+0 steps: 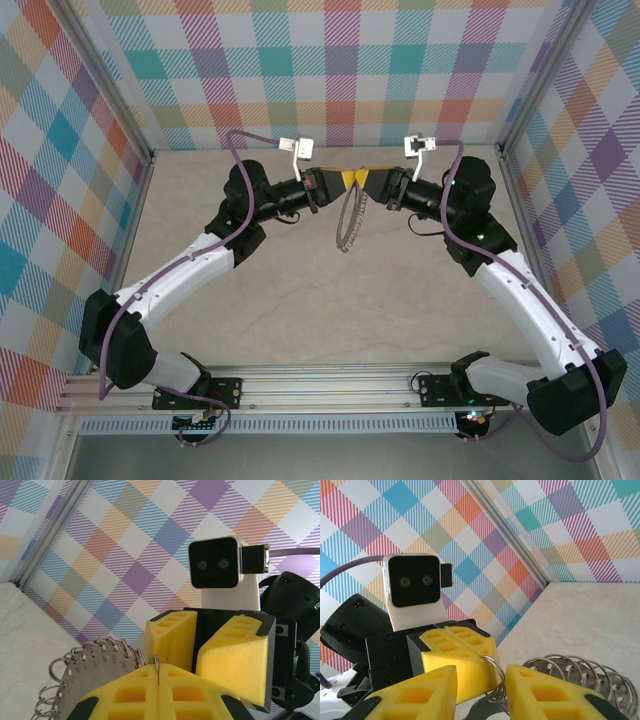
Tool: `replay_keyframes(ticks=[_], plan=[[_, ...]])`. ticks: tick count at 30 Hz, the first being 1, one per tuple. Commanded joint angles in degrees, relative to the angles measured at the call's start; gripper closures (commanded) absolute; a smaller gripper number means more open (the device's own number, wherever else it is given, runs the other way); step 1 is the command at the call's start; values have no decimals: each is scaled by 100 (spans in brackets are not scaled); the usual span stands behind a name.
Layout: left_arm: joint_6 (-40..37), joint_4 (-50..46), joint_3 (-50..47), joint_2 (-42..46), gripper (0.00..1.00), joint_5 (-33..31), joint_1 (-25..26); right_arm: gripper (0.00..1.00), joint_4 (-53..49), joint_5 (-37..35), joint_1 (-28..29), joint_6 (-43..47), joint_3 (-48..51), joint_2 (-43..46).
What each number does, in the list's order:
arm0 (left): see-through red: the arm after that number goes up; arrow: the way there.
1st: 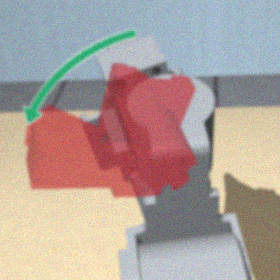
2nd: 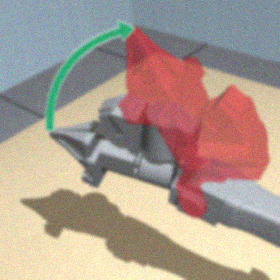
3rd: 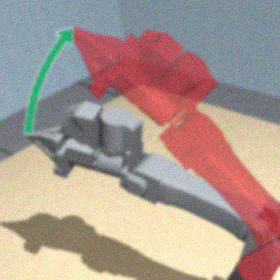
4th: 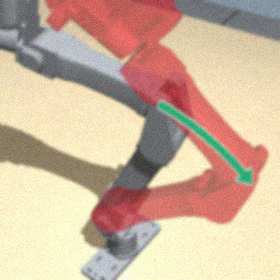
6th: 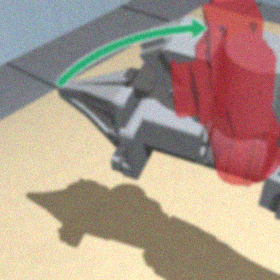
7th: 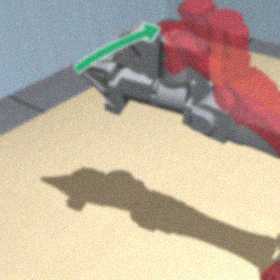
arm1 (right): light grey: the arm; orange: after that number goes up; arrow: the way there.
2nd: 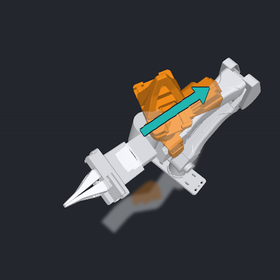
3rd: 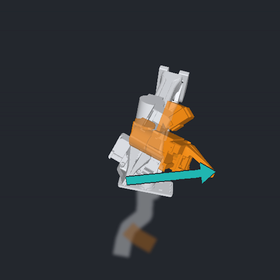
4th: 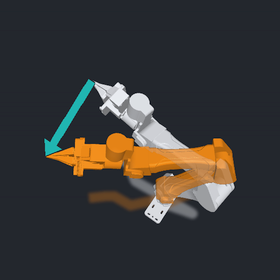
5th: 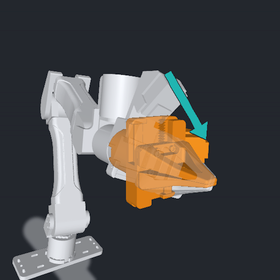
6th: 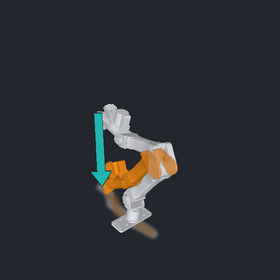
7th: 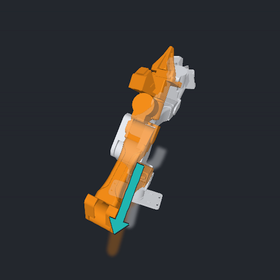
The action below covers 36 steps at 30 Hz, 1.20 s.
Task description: Put the keys on the keyring
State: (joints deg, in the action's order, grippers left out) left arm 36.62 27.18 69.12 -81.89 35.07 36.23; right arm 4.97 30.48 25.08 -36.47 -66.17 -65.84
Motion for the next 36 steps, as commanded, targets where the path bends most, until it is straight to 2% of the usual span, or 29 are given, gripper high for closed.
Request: replay_keyframes(ticks=[1, 7, 11, 18, 24, 36], plan=[[-74, 400, 118, 198, 100, 101, 50, 70, 216, 304, 19, -69, -168, -60], [-77, 415, 137, 195, 100, 133, 62, 70, 195, 363, 18, -53, -170, -103], [-101, 407, 121, 221, 100, 158, 68, 65, 3, 142, -24, 54, -162, -42], [-114, 401, 101, 248, 100, 167, 77, 66, 48, 103, -179, -27, -89, 38], [-114, 402, 115, 241, 100, 158, 92, 71, 186, 528, -183, -66, -132, -69], [-118, 418, 180, 178, 100, 140, 121, 73, 413, 1157, -183, -180, -219, -250]])
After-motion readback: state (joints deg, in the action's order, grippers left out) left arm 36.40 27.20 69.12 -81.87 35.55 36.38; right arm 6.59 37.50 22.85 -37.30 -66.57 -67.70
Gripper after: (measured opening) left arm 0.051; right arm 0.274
